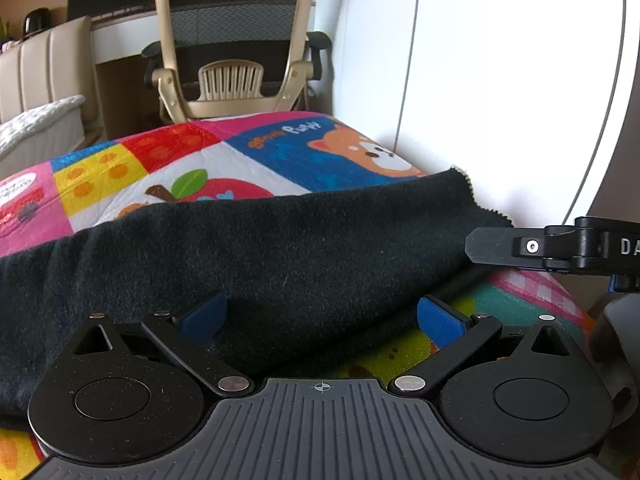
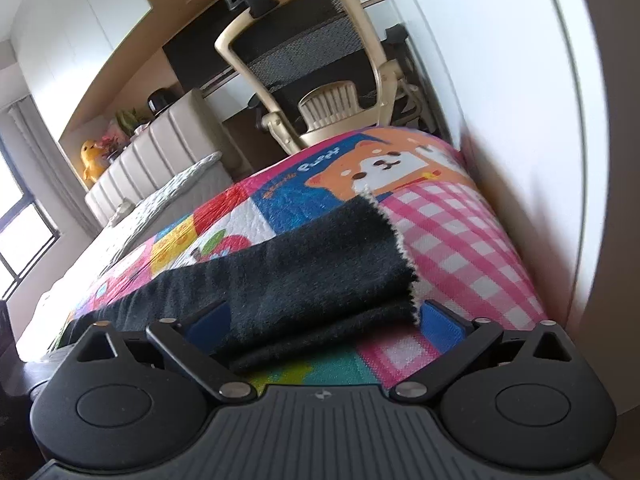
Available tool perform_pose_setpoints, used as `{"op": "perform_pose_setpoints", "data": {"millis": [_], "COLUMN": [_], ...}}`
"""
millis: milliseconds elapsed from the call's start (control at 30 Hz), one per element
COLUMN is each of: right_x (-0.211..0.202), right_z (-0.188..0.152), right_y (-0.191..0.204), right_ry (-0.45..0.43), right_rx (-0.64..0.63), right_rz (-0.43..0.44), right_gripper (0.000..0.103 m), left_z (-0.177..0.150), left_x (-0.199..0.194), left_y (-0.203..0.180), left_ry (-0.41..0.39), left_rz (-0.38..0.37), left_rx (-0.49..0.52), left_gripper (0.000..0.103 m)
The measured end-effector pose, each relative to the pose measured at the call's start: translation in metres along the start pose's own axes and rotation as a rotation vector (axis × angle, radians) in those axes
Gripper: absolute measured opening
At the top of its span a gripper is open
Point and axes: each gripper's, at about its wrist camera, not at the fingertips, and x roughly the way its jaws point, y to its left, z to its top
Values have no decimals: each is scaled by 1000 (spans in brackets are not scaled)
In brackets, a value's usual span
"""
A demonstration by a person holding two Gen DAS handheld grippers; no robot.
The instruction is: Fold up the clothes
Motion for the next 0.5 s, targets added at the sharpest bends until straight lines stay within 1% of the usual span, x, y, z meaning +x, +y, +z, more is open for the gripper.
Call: {"op": "perform_pose_setpoints", "data": {"millis": [67, 100, 133, 167, 200, 267, 333, 400, 433, 467, 500], "right_x": [-4, -7, -9, -11, -10, -6, 1, 6, 7, 6, 5], "right_z": [0, 1, 3, 5, 7, 12, 15, 17, 17, 19, 21], "right_y": [2, 4, 4, 5, 5, 2, -4, -6, -5, -3, 0], "right_ry": [-20, -29, -40, -50, -51, -45, -20, -6, -5, -15, -25], "right_rx": [-12, -28, -41, -54, -58, -54, -29, -25, -33, -48, -62], "right_rz": [-48, -51, -52, -54, -77, -133, -123, -110, -102, -112, -122], "right_gripper": [87, 84, 78, 75, 73, 57, 54, 46, 35, 18, 12], "left_z": [0, 0, 0, 0, 0, 0, 0, -1, -1, -1, -1], "left_x": [0, 0, 0, 0, -1, -1, -1, -1, -2, -2, -2], "left_y": [0, 0, 0, 0, 0, 1, 1, 0, 0, 1, 1], "left_ry": [0, 0, -1, -2, -3, -5, -5, -5, -6, -8, -9], "left_rz": [0, 0, 0, 0, -2, -5, -3, -1, -2, -5, -7], "left_rx": [0, 1, 0, -1, -3, -7, -5, -4, -6, -9, -13], "left_gripper": [103, 103, 103, 103, 103, 103, 103, 103, 103, 103, 103]}}
